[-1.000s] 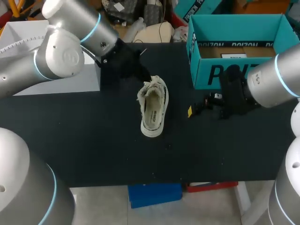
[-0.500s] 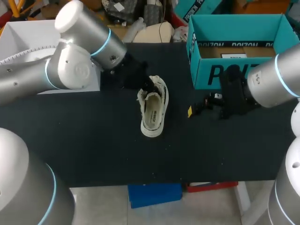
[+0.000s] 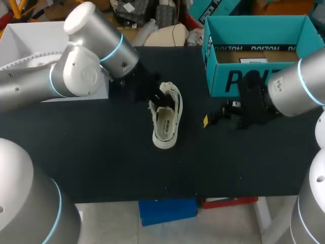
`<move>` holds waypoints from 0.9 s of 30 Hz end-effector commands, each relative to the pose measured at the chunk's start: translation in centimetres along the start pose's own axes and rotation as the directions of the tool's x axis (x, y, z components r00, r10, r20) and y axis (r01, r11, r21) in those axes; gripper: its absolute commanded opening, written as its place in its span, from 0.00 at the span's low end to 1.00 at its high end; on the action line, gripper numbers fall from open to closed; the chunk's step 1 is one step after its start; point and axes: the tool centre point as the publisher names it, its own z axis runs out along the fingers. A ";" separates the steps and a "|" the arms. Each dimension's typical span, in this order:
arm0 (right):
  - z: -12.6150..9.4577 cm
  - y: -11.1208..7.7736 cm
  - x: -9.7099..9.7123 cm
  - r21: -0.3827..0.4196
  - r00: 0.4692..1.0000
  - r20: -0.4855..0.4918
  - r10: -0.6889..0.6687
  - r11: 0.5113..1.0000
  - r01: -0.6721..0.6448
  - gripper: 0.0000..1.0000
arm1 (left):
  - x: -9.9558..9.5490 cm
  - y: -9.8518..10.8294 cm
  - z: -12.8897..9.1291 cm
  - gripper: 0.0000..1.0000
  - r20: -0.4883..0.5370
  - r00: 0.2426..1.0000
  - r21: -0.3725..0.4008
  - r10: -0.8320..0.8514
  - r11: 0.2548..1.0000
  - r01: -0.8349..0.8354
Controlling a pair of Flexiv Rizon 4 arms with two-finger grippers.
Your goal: Take the shoe out of the shoebox, open the shoe tongue, remove and reinsert the insole, then place the shoe into the shoebox
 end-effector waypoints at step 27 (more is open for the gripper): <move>0.0 0.0 0.1 0.000 1.000 0.002 0.001 1.000 -0.001 1.00 | 2.8 0.3 -7.4 1.00 0.001 0.780 -0.262 -0.626 0.752 0.604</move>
